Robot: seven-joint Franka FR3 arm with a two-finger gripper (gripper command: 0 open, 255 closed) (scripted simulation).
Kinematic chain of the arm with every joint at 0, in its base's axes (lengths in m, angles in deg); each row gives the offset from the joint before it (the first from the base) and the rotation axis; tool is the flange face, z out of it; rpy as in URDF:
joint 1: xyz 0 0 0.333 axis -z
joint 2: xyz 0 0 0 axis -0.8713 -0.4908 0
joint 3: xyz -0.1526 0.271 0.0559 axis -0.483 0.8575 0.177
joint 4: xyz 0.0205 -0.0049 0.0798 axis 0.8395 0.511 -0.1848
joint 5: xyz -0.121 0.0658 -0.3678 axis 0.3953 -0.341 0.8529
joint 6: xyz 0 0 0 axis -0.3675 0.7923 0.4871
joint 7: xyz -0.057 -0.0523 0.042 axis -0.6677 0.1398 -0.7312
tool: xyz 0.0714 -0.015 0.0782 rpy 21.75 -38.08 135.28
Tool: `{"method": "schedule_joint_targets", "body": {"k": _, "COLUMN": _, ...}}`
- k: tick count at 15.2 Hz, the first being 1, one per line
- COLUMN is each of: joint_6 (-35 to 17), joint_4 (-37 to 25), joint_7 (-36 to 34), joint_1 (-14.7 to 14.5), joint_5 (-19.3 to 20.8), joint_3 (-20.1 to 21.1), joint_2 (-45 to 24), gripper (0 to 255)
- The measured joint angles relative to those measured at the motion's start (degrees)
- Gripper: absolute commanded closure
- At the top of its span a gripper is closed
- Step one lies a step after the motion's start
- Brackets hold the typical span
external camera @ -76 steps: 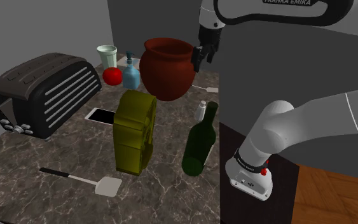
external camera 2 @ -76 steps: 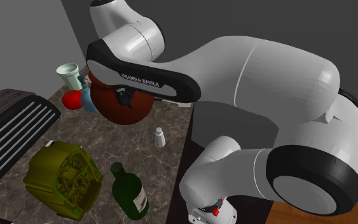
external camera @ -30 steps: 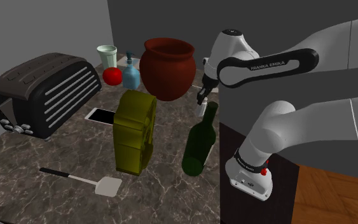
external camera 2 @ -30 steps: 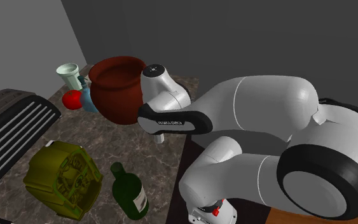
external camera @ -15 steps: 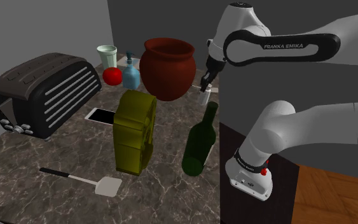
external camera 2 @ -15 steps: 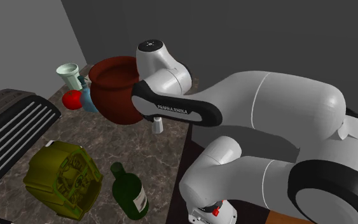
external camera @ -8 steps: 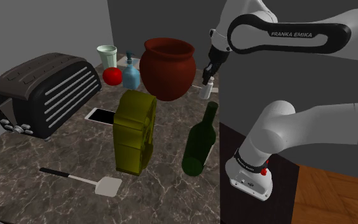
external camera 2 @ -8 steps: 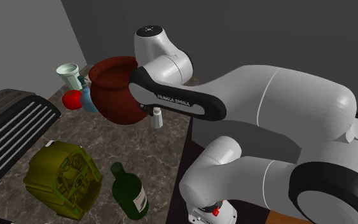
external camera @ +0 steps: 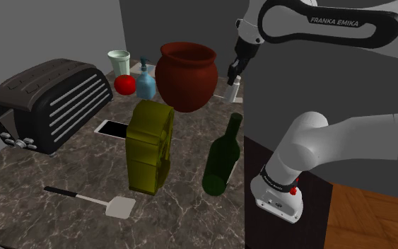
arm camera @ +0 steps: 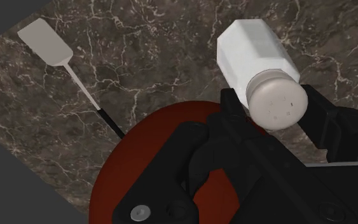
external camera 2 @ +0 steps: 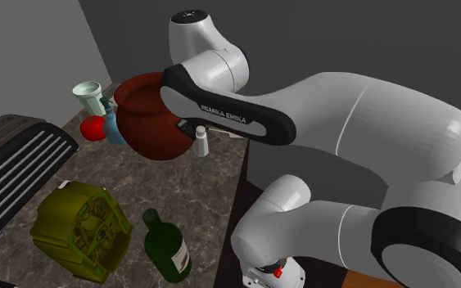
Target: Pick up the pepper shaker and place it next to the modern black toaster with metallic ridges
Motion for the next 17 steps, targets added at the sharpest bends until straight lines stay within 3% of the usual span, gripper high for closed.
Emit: {"method": "schedule_joint_targets", "body": {"k": 17, "joint_6": 11.59, "joint_4": -15.28, "joint_7": 0.91, "joint_1": -0.4, "joint_5": -0.96, "joint_3": 0.78, "joint_2": -3.67, "gripper": 255}}
